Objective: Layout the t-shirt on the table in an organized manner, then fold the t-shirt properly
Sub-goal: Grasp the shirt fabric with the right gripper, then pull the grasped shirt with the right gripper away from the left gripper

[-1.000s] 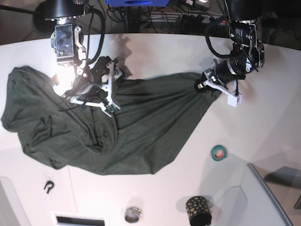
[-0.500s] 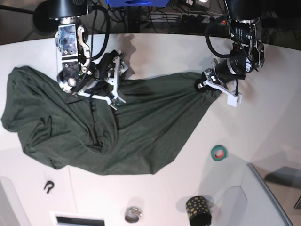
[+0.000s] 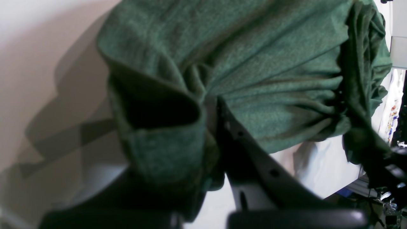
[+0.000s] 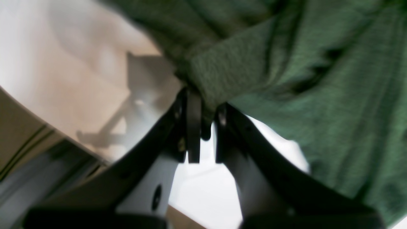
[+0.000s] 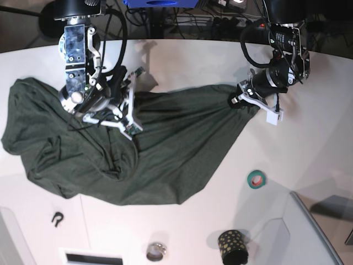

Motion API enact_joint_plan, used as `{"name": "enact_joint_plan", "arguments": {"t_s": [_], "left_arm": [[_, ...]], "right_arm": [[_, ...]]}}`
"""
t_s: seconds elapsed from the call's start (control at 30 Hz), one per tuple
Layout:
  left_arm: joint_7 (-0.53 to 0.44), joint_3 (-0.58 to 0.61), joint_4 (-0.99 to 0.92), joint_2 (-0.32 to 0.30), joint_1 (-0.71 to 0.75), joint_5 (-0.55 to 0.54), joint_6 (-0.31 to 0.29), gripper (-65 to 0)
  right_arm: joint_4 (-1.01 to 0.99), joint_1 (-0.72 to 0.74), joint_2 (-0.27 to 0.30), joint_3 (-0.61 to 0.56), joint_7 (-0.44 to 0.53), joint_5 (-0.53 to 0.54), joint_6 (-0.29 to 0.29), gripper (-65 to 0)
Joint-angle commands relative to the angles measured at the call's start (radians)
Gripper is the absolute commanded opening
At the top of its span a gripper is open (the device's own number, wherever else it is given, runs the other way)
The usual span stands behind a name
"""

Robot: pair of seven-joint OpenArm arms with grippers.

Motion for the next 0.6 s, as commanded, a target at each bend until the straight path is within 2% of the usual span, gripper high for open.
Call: {"name": "enact_joint_plan", "arguments": {"t_s": [0.0,0.13,0.27,0.3,0.33,0.47,0.5,0.57], "left_arm": [[-0.01,-0.002,0.012,-0.01,-0.007,-0.016,-0.009,-65.0],[-0.01,-0.002,0.012,-0.01,-0.007,-0.016,-0.009,-65.0],[-0.01,-0.002,0.012,-0.01,-0.007,-0.016,-0.009,-65.0],[-0.01,-0.002,0.012,-0.01,-0.007,-0.016,-0.009,-65.0],[-0.01,-0.002,0.012,-0.011,-0.007,-0.016,-0.009,-65.0],[-0.01,-0.002,0.014,-0.022,-0.005,-0.016,-0.009,-65.0],[-0.01,-0.002,0.014,-0.022,-0.004,-0.016,-0.009,-65.0],[-0.01,-0.004,0.022,-0.028,0.01,-0.016,-0.009,-65.0]], "right_arm": [[0.029,0.05,-0.004,-0.005,-0.006,0.008,0.001,-59.3],[-0.054,0.233,-0.002,-0.031,-0.017,0.006,0.001,-59.3],[-0.22,0.463,-0.002,-0.011,0.083,0.005,0.001,-57.3],[-0.248,0.504,-0.002,-0.012,0.098,0.005,0.001,-53.1],[-0.268,0.537,0.006,-0.015,0.1,0.005,-0.027,-46.1],[-0.214,0.512,0.059,0.011,0.072,0.005,-0.044,-9.3],[-0.157,0.465,0.069,0.066,0.072,0.008,-0.047,-5.4],[-0.025,0.366,0.029,0.275,0.064,0.008,-0.047,-7.8]]}}
